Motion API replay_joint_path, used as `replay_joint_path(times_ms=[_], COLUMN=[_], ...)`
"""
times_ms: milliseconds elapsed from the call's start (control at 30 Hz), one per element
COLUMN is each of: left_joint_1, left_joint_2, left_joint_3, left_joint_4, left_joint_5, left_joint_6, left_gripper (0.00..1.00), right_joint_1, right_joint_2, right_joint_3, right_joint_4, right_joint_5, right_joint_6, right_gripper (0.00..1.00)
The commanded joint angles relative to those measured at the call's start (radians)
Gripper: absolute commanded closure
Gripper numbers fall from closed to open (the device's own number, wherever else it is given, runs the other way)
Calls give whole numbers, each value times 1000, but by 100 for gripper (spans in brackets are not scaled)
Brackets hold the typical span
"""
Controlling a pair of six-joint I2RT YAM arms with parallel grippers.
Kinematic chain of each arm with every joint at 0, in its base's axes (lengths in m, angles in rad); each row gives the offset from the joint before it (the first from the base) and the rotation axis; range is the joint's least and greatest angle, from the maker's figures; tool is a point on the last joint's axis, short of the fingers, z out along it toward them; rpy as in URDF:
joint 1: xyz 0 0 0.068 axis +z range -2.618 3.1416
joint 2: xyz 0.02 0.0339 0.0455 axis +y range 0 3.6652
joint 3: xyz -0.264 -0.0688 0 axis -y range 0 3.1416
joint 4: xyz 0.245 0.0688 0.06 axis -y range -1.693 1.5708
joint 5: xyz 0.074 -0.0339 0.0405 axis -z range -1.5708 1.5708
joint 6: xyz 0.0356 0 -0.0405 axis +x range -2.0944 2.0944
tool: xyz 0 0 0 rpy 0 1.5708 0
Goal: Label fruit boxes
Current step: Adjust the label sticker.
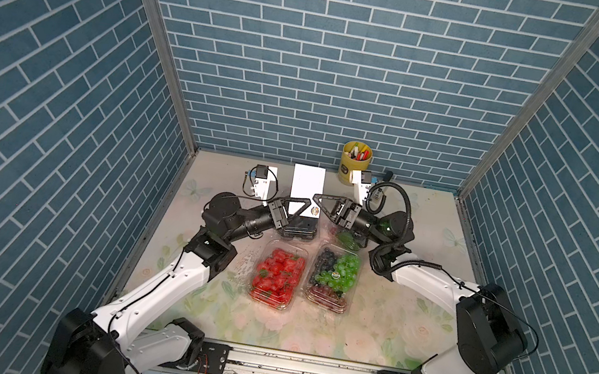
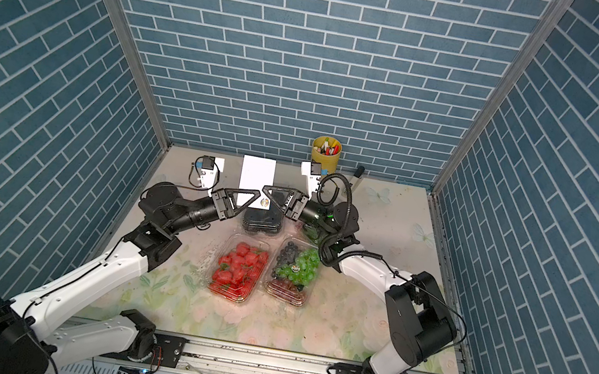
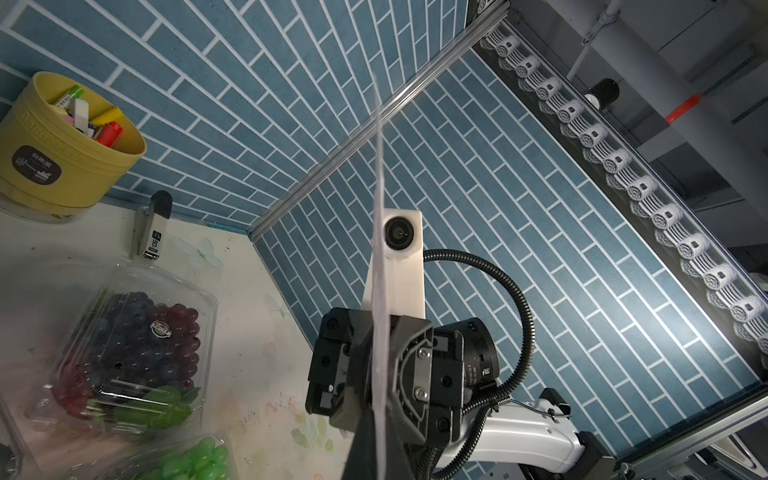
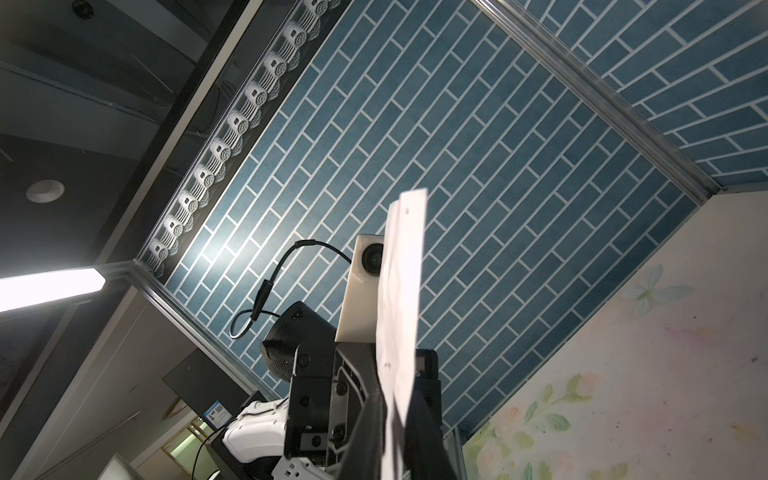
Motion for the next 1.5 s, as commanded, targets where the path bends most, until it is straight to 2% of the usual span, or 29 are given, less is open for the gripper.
replay_joint_path(times_ms=[0,167,333,967,1033,1200,1333,1367,1467], left_joint_1=[8,14,15,17,16,17,16,16,17], left_joint_2=[-30,-37,-31,-15,-14,-7,4,6,3], left_joint_3=[-8,0,4,15,16,13,4,5,3], left_joint_4=[28,21,30,17,16,33,58,58,57], left_joint_5=[-12,-29,-35,-46,-46,-45,-40,-39,-40], left_joint_6=[1,-1,-10,-5,-4,-14,-24,-23,-24], left_gripper=[100,100,100,100,100,100,72,71,76], right_joint_1=[6,5,5,6,7,15,17,17,17], right_joint_2=[-25,-48,-55,-56,-57,-58,-35,-32,-30], right_joint_3=[2,-32,-51,-62,-61,-54,-36,-34,-31], right_joint_4=[51,50,58,76,78,106,184,196,202], right_joint_5=[-27,-41,-50,-82,-86,-96,-109,-108,-106], right_joint_6=[12,-6,-8,0,1,8,58,67,72], right_gripper=[81,81,88,94,100,100,100,100,100])
